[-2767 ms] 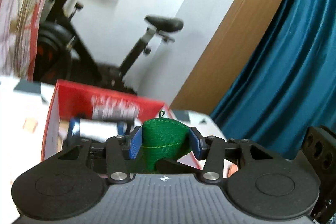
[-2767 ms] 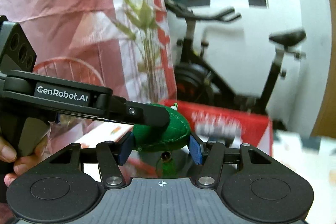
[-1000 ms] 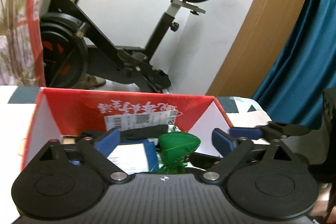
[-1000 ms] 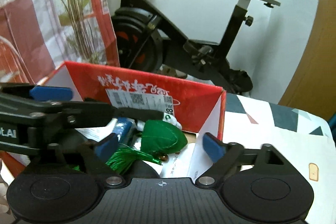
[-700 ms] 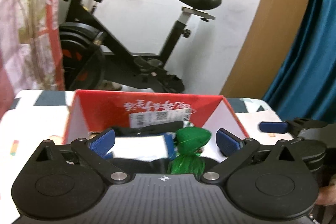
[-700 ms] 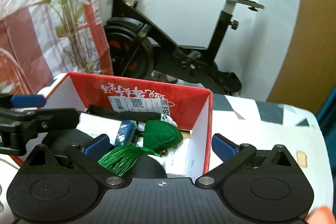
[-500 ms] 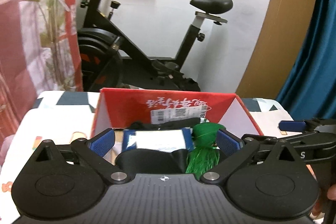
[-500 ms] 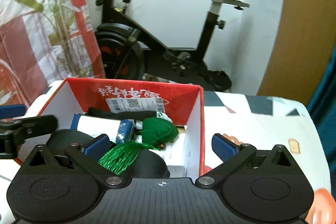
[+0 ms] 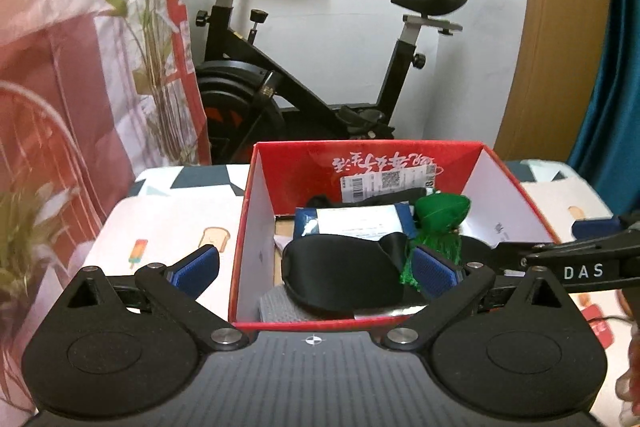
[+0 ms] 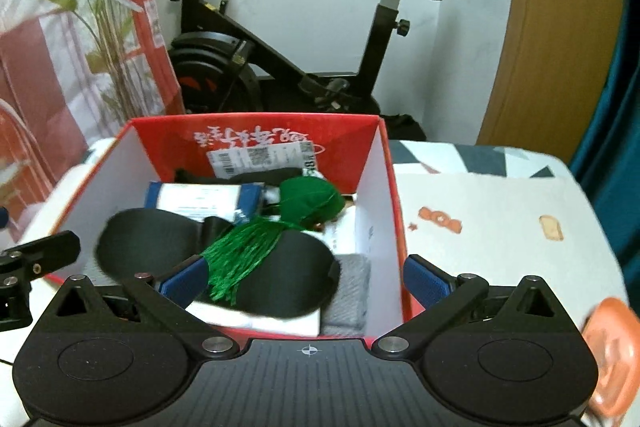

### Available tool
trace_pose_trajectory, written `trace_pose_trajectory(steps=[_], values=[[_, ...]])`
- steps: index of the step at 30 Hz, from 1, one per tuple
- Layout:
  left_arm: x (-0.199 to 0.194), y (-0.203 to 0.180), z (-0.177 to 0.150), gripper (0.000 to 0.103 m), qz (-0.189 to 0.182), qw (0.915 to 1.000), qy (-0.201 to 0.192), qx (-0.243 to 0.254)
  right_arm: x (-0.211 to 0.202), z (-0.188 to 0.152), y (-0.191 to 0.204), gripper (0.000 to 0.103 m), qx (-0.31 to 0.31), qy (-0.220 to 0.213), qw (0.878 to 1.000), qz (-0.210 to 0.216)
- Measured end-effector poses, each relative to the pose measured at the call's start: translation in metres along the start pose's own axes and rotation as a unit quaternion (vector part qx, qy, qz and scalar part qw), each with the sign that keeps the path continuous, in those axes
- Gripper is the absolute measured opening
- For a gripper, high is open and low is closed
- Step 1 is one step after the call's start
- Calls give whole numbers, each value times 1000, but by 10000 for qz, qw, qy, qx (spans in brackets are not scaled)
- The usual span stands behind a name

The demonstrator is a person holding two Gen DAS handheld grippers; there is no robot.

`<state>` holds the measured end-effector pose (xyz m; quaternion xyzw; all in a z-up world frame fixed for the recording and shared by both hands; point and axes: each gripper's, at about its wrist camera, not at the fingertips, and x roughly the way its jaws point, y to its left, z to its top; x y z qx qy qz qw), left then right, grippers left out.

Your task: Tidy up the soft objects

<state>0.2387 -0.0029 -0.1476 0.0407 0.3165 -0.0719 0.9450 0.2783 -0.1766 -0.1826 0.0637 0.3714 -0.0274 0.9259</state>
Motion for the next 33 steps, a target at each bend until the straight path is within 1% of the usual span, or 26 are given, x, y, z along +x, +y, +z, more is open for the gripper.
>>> trace_pose_trajectory(steps=[3,7,10,13,17,21,27,29,33], values=[[-17,7,-4,103,-78,9998,-133,-147,-22,-3,0,103,-12,-165,9998,113],[-42,5,-3,103,75,9999,-140,-3,-62,-3,4,103,-83,-483,9987,117],[-72,5,-3,103,182,9990,-405,23,-98,-4,7,103,-176,-803,9965,149],[-105,9,-3,103,271,9979,-592,-69,-135,-7,10,103,-238,-1129,9932,184],[-151,11,-3,103,529,9945,-888,-162,-184,-12,15,103,-316,-1488,9878,331],[-196,7,-5,103,774,9893,-1225,-171,-233,-21,22,103,-462,-1945,9791,387],[-253,-6,-12,103,858,9838,-1568,-98,-290,-37,24,103,-505,-2410,9681,465],[-270,-11,-16,103,875,9819,-1679,-102,-305,-44,24,103,-505,-2537,9650,431],[-295,-18,-25,103,871,9801,-1775,-169,-331,-59,20,103,-455,-2715,9606,378]])
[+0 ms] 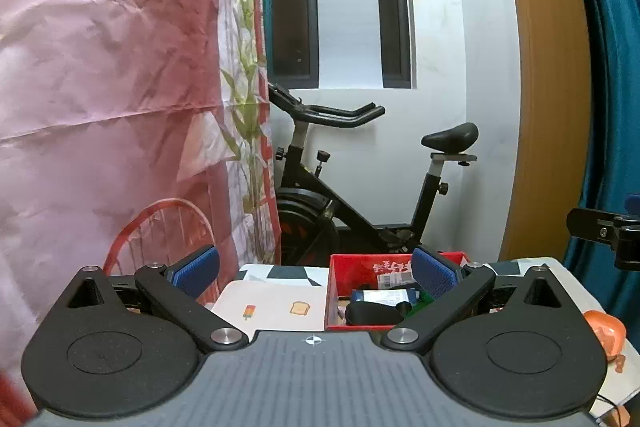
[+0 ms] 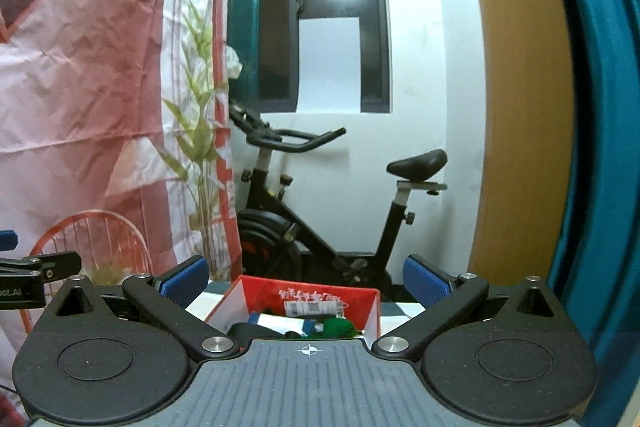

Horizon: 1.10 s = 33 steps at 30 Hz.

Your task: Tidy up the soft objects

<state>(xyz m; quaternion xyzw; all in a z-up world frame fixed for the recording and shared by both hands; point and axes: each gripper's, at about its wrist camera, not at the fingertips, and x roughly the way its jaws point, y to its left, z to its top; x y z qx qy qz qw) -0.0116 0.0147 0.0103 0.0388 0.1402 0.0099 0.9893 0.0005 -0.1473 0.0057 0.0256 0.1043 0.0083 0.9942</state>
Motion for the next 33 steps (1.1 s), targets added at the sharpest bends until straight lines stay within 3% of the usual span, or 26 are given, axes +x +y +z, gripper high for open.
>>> trace_pose_trajectory(steps=[8,33], values=[[-26,-1,-5,103,-14,10000,-56,-45,-33,-8,-5,103,64,-86,9999,-34],[-6,2,-16,103,-87,9996,261,-98,-15,-22,-1,103,68,149,9996,-227]])
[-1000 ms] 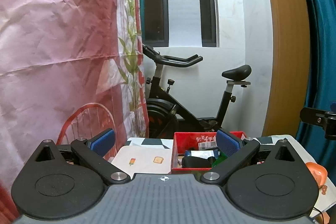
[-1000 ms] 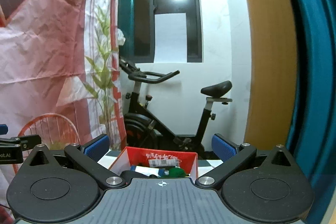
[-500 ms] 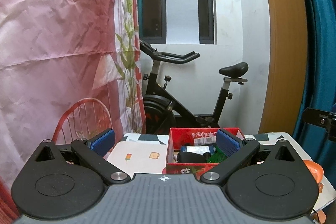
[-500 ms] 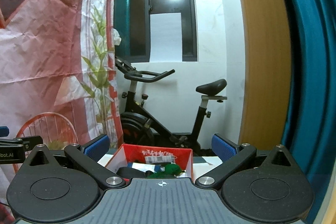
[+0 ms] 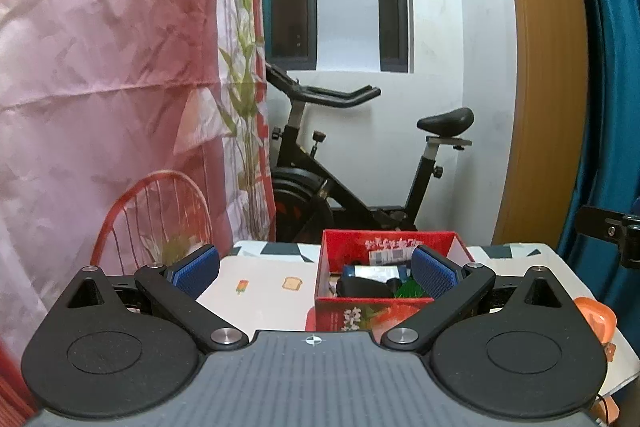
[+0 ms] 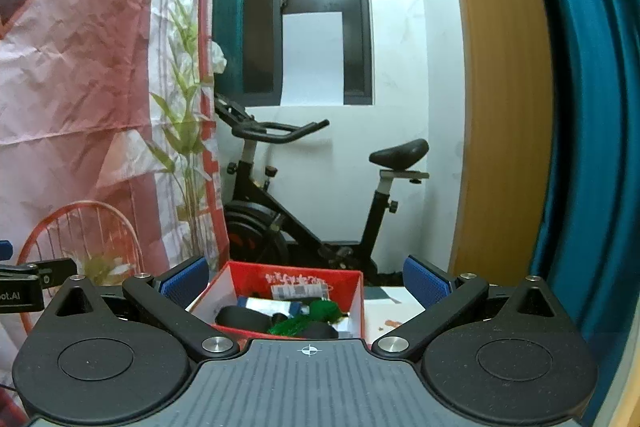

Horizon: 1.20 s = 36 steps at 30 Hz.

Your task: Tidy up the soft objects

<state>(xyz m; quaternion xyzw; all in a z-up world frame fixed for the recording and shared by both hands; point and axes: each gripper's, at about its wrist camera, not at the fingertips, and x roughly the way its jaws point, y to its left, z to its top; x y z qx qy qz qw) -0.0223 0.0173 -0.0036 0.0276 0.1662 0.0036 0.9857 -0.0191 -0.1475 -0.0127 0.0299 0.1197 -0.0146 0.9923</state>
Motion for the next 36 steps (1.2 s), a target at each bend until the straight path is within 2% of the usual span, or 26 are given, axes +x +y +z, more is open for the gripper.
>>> trace_pose_trajectory(steps=[19,36], values=[[20,2,-14,103,-114,9994,309,-83,12,-11,4,103,-23,167,9999,-16],[24,2,-16,103,-142,9991,400,-98,14,-15,3,103,-20,210,9998,-10]])
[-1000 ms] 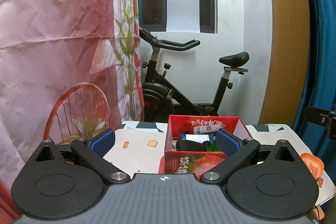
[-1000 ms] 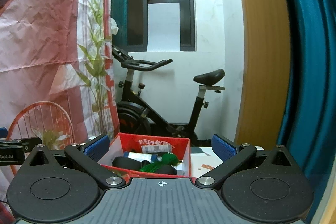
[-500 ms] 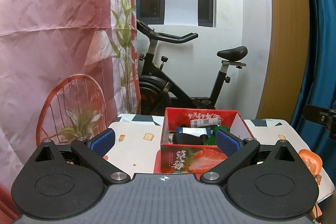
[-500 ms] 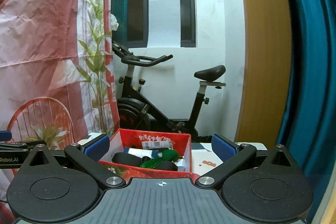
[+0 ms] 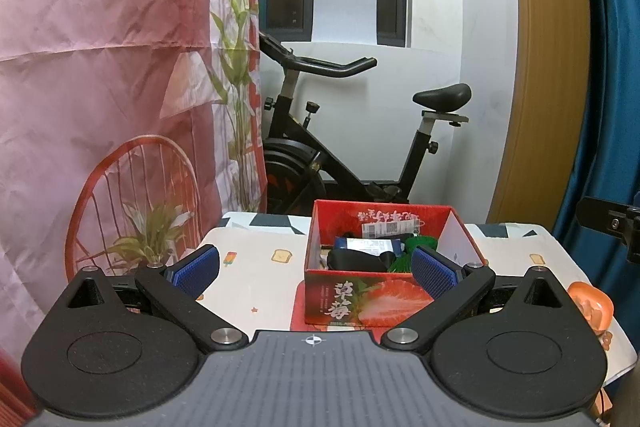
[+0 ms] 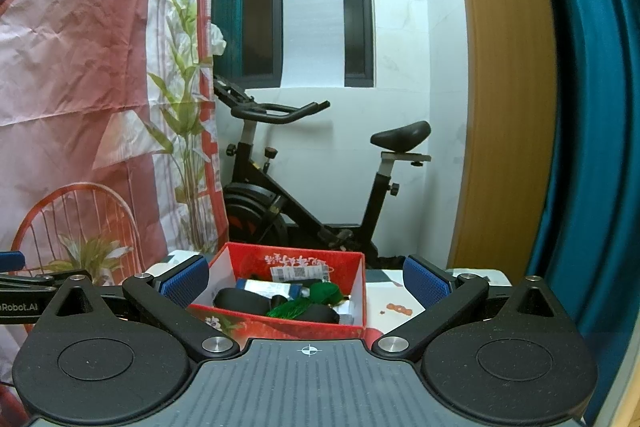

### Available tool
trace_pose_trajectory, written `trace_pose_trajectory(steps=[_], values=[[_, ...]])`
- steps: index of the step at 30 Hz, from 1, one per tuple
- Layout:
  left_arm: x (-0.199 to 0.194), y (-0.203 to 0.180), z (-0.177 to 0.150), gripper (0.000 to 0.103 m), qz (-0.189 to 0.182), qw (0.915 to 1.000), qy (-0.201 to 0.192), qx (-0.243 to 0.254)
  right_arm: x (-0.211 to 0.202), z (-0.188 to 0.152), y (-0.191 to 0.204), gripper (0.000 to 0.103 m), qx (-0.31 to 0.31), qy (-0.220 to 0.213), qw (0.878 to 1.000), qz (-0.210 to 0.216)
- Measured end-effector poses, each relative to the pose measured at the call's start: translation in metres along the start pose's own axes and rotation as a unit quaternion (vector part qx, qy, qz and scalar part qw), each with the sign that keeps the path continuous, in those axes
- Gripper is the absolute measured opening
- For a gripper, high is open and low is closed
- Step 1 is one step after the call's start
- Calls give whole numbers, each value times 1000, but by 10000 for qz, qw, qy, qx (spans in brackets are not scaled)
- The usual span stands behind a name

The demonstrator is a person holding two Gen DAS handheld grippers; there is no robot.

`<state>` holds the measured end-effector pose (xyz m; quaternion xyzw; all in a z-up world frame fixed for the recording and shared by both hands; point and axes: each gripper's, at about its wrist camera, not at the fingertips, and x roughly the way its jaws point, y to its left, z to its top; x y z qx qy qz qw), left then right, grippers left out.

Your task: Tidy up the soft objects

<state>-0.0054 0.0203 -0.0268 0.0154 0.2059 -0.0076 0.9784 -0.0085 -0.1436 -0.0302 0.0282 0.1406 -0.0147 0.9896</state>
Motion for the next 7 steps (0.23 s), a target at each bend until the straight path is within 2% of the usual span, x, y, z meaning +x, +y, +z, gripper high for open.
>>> trace_pose_trajectory(steps=[7], values=[[0,0,-1,103,-12,10000,-10,3,1,0,1,103,-7,7,10000,-2]])
